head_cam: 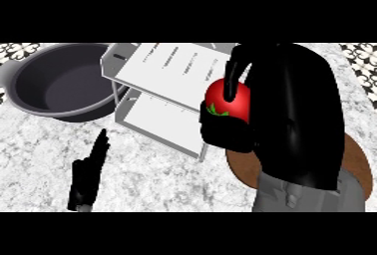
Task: Pick the tomato from the cutting board and place it in the tiered basket
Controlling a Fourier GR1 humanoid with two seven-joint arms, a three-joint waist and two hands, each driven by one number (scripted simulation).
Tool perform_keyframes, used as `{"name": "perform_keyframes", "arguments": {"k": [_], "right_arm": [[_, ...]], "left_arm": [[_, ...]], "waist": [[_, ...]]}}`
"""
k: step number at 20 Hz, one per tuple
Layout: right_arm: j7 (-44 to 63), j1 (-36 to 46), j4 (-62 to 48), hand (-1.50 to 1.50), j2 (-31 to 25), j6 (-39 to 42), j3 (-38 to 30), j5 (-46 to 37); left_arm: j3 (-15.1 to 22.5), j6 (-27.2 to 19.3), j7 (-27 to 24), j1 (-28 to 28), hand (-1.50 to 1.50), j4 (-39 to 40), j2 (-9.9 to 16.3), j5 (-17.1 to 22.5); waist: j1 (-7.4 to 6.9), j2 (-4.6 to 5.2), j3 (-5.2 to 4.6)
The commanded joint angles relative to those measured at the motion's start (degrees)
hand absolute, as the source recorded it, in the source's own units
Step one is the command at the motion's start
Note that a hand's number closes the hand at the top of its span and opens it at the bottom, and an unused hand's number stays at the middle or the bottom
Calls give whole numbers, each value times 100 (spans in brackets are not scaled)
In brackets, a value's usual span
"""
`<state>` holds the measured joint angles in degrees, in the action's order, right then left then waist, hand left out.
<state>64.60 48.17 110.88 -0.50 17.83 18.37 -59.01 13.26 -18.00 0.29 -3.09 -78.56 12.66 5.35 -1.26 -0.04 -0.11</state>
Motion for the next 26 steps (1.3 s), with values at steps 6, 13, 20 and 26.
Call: {"name": "perform_keyframes", "arguments": {"k": [6, 13, 20, 26], "right_arm": [[606, 836, -1751, 150, 48, -638, 30, 617], [-493, 1003, -3637, 150, 49, -1503, -351, 486], [-437, 1121, -4655, 150, 49, -2927, 122, 1013], [-630, 667, -4375, -150, 49, -4196, 77, 2306]], "left_arm": [[41, -98, -144, -203, 0, -25, -143, -206], [-206, 118, 156, 45, 0, -119, -33, -27], [-154, 90, 195, -61, 0, -285, -41, -194], [-148, 142, -106, 132, 0, 213, -262, -195]], "waist": [[18, 2, 6], [10, 29, 8], [-82, 37, 10], [-121, 54, 9]]}}
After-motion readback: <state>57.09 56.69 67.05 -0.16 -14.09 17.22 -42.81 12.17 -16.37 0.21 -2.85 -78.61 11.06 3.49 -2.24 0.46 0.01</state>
